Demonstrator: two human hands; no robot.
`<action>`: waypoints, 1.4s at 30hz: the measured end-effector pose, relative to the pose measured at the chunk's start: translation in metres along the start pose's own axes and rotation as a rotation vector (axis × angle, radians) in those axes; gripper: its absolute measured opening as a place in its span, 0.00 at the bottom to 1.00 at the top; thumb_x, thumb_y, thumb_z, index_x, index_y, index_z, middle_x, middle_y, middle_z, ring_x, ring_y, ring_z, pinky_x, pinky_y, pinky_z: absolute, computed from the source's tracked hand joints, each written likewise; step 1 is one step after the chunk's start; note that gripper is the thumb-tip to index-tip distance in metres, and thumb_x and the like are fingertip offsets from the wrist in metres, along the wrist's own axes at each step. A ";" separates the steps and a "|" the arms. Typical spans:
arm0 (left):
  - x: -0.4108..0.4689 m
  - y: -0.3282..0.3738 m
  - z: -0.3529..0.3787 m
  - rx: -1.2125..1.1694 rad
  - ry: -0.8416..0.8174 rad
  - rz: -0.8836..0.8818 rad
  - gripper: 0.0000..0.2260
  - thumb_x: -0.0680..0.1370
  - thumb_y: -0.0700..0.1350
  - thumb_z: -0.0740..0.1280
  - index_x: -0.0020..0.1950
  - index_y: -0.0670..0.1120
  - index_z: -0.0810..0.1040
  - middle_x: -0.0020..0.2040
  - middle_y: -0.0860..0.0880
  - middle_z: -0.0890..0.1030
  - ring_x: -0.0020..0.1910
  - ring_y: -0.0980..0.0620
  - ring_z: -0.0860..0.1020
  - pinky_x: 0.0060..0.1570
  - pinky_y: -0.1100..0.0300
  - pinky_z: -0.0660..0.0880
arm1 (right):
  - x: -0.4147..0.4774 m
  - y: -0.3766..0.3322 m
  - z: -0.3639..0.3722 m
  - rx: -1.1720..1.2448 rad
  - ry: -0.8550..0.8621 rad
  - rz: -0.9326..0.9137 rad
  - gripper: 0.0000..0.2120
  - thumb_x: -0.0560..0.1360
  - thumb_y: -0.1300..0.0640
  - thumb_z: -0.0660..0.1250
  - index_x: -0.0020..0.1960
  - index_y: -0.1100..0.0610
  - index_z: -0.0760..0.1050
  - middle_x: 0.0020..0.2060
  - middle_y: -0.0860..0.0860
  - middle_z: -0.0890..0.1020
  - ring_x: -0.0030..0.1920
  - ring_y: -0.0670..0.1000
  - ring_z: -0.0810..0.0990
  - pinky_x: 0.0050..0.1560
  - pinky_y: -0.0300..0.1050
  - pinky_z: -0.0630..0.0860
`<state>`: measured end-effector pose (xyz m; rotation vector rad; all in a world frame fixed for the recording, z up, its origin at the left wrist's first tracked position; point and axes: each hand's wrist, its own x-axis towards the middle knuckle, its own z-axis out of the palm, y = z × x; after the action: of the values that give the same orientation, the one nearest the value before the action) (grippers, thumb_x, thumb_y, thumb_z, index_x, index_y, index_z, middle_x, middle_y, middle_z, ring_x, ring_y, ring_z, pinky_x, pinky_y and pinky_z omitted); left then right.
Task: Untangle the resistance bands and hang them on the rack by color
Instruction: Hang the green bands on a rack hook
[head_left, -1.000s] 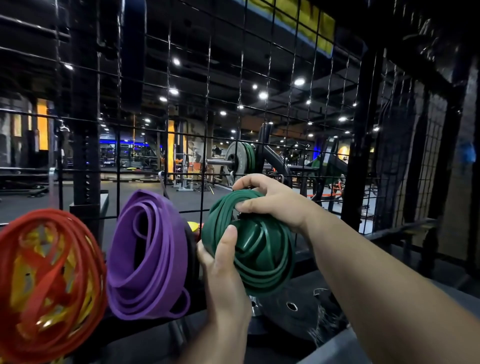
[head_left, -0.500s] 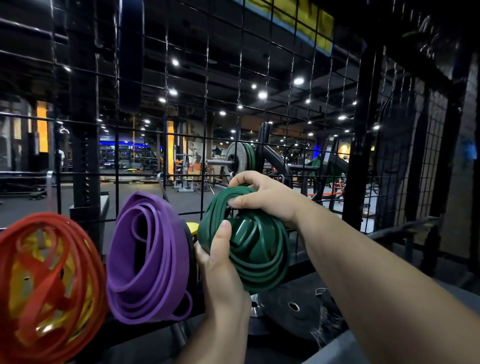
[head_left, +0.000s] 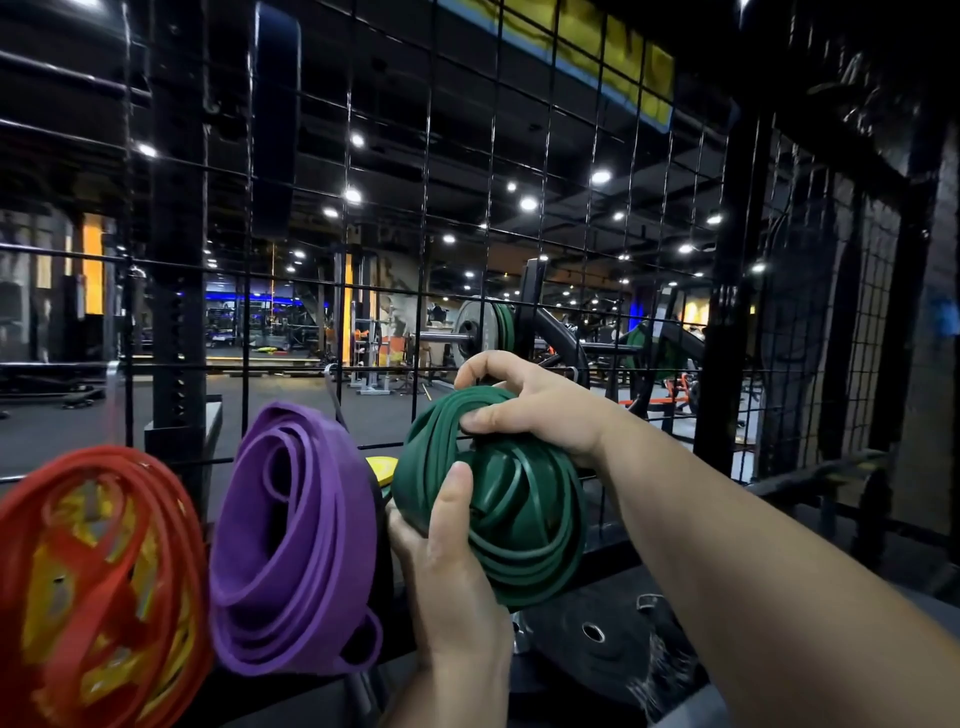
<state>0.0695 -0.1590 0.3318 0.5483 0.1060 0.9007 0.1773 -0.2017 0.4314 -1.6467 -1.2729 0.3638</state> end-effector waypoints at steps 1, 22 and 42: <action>0.000 0.000 0.000 -0.001 -0.005 -0.004 0.48 0.58 0.53 0.71 0.76 0.59 0.54 0.59 0.47 0.77 0.57 0.45 0.79 0.61 0.39 0.72 | 0.000 0.001 0.000 0.005 -0.002 0.003 0.15 0.68 0.57 0.73 0.53 0.50 0.75 0.42 0.53 0.82 0.38 0.55 0.81 0.44 0.52 0.77; 0.017 -0.012 -0.022 -0.114 -0.339 0.032 0.36 0.64 0.51 0.72 0.71 0.43 0.69 0.62 0.39 0.79 0.59 0.40 0.79 0.44 0.51 0.80 | -0.004 -0.004 0.000 0.032 -0.085 0.006 0.17 0.68 0.59 0.72 0.54 0.48 0.75 0.50 0.59 0.79 0.46 0.61 0.80 0.51 0.59 0.78; 0.025 -0.011 -0.026 -0.124 -0.453 -0.060 0.44 0.53 0.61 0.80 0.65 0.44 0.76 0.60 0.41 0.81 0.58 0.44 0.80 0.45 0.54 0.80 | 0.003 -0.006 0.006 0.112 -0.184 -0.008 0.21 0.67 0.64 0.70 0.57 0.51 0.72 0.49 0.56 0.78 0.44 0.58 0.80 0.44 0.51 0.80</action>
<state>0.0852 -0.1345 0.3072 0.6176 -0.3402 0.7008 0.1704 -0.1962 0.4345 -1.5397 -1.3694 0.5826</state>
